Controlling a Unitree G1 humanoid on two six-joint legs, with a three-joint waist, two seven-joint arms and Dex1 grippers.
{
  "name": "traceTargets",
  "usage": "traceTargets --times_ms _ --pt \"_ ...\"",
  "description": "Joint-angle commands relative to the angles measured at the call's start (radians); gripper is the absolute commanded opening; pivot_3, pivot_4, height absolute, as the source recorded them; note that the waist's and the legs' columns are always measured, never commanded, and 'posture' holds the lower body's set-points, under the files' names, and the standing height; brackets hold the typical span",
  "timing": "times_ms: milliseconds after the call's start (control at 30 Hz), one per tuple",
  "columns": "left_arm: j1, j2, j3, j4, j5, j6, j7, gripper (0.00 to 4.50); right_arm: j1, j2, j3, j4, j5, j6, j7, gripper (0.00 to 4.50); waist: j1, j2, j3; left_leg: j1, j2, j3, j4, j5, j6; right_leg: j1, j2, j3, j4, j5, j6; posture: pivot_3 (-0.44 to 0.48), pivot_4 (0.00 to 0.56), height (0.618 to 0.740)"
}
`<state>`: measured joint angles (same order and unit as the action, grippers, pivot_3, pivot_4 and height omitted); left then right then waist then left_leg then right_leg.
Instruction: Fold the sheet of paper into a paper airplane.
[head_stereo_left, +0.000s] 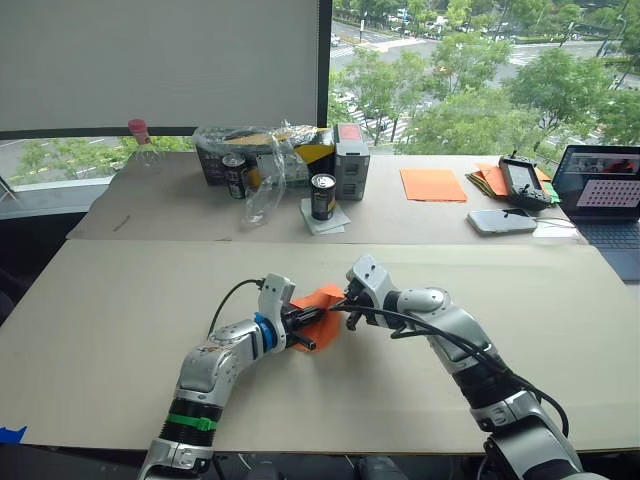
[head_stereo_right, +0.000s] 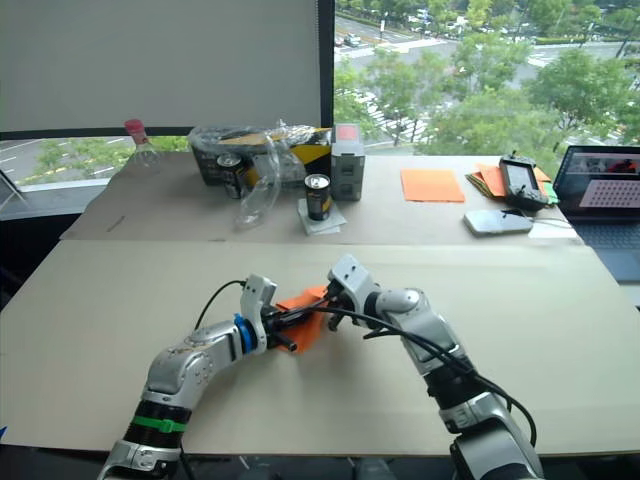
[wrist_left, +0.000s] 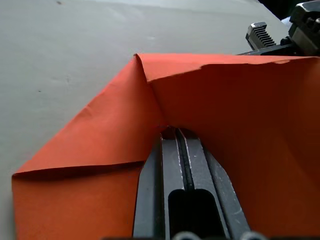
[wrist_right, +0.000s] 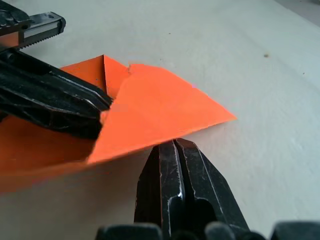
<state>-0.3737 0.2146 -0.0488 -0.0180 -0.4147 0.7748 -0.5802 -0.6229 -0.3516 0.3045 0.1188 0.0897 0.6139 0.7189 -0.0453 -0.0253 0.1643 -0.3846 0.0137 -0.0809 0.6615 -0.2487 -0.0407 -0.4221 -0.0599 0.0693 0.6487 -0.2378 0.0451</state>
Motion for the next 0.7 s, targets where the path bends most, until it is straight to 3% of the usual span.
traceTargets --times_ms 33,267,400,700 --pt "-0.010 0.036 0.038 -0.099 -0.052 0.097 0.015 0.03 -0.023 -0.003 -0.016 0.007 -0.006 -0.043 0.008 0.00 0.000 0.000 0.000 0.000 0.000 0.000 0.000 0.000 0.000 0.000 0.000 0.000 0.000 0.000 0.000 0.000 0.150 0.730" --pt "-0.044 0.164 0.191 -0.191 -0.220 0.244 -0.047 0.03 -0.016 -0.007 -0.021 0.008 -0.007 -0.047 0.016 0.00 -0.002 0.000 0.000 0.000 0.000 0.000 0.000 0.000 0.000 0.000 0.000 0.000 0.000 0.000 0.000 0.000 0.150 0.730" --pt "-0.106 0.156 0.278 -0.130 -0.293 0.260 -0.029 0.03 -0.014 -0.008 -0.024 0.004 -0.007 -0.044 0.017 0.00 0.002 0.000 0.000 0.000 0.000 0.000 0.000 0.000 0.000 0.000 0.000 0.000 0.000 0.000 0.000 0.000 0.150 0.730" --pt "-0.183 0.072 0.134 0.065 -0.166 0.098 -0.024 0.03 -0.003 -0.012 -0.034 -0.030 -0.002 -0.024 0.011 0.00 0.001 0.000 0.000 0.000 0.000 0.000 0.000 0.000 0.000 0.000 0.000 0.000 -0.001 0.000 0.000 0.000 0.150 0.730"
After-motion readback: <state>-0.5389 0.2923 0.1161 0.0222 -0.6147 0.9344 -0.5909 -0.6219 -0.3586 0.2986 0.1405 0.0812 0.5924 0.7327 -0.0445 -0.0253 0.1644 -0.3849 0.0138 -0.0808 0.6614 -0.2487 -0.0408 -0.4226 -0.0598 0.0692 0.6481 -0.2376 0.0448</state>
